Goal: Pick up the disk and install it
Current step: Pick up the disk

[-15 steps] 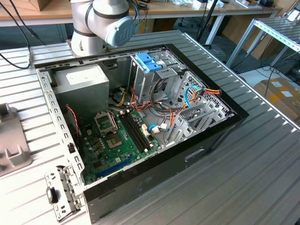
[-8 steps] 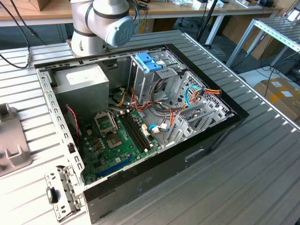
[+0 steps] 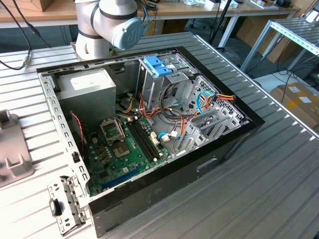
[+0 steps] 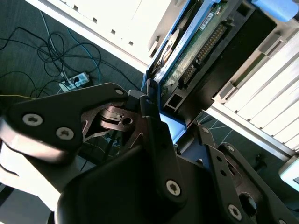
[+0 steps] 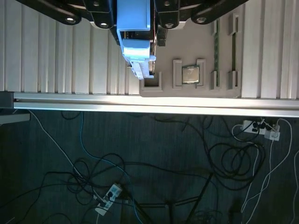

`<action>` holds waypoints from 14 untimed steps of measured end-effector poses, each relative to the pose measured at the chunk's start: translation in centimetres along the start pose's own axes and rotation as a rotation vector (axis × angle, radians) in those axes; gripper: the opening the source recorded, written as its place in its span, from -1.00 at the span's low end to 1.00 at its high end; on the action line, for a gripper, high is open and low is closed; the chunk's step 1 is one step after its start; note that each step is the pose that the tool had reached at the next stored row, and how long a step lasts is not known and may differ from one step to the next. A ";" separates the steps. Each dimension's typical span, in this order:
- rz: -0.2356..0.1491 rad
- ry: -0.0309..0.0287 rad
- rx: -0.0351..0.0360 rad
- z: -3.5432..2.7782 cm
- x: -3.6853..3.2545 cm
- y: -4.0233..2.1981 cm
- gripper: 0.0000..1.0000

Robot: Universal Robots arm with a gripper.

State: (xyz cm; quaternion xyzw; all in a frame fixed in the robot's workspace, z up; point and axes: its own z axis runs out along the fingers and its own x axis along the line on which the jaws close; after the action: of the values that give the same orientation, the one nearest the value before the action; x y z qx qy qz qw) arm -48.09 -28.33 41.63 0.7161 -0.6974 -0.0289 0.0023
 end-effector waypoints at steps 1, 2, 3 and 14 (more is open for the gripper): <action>0.000 0.0001 0.0000 -0.09 0.00 0.00 -0.26; 0.000 0.0000 0.0001 -0.26 -0.01 0.01 -0.26; 0.000 0.0000 0.0001 -0.34 -0.01 0.02 -0.26; 0.000 0.0001 0.0000 -1.44 -0.05 0.06 -0.26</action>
State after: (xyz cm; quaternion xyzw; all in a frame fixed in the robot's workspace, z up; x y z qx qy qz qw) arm -48.09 -28.34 43.08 0.7161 -0.6974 -0.0289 0.0023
